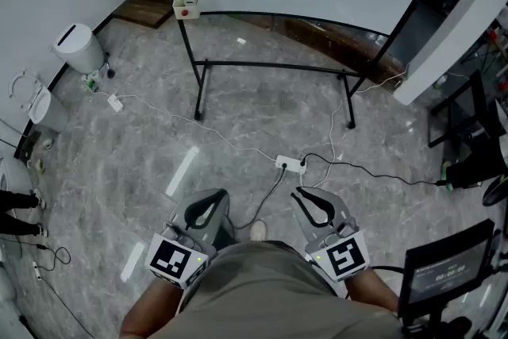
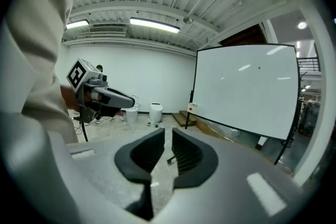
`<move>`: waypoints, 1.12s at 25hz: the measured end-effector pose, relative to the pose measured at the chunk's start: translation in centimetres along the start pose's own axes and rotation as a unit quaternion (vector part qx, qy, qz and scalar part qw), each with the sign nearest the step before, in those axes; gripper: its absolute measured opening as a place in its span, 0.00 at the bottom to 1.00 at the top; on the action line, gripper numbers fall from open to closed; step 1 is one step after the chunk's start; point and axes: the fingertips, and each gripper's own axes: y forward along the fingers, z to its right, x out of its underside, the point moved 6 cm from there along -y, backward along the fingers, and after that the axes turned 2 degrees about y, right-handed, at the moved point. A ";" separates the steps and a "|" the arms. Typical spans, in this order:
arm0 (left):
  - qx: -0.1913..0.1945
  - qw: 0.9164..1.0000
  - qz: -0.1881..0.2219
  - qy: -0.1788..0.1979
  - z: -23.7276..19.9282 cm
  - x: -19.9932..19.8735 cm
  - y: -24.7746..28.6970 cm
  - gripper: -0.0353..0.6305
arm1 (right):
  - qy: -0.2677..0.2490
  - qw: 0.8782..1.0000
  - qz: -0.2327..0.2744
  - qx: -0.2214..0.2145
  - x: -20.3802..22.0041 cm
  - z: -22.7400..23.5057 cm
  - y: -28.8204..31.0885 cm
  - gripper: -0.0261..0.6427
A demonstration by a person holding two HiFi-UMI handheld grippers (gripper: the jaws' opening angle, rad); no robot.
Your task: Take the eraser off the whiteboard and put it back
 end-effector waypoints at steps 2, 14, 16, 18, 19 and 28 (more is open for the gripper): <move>0.000 1.000 0.004 0.004 0.0 0.0 0.0 0.06 | -0.001 1.000 0.000 -0.001 0.0 0.0 0.0 0.11; -0.004 1.000 0.017 0.006 -0.5 -0.3 -0.4 0.06 | 0.018 1.000 0.011 0.001 0.0 0.0 0.2 0.11; -0.008 1.000 0.015 0.007 -0.6 -0.4 -0.7 0.06 | 0.019 1.000 0.011 0.000 0.1 -0.1 0.2 0.11; -0.017 1.000 0.012 0.005 -0.6 -0.6 -0.9 0.06 | 0.022 1.000 0.008 -0.003 0.4 -0.1 0.2 0.11; -0.022 1.000 0.012 0.005 -0.8 -0.6 -0.8 0.06 | 0.023 1.000 0.007 -0.005 0.7 0.0 0.5 0.11; -0.035 0.999 -0.011 -0.013 -7.0 0.3 1.0 0.06 | 0.031 0.999 -0.012 -0.017 0.4 1.6 7.0 0.13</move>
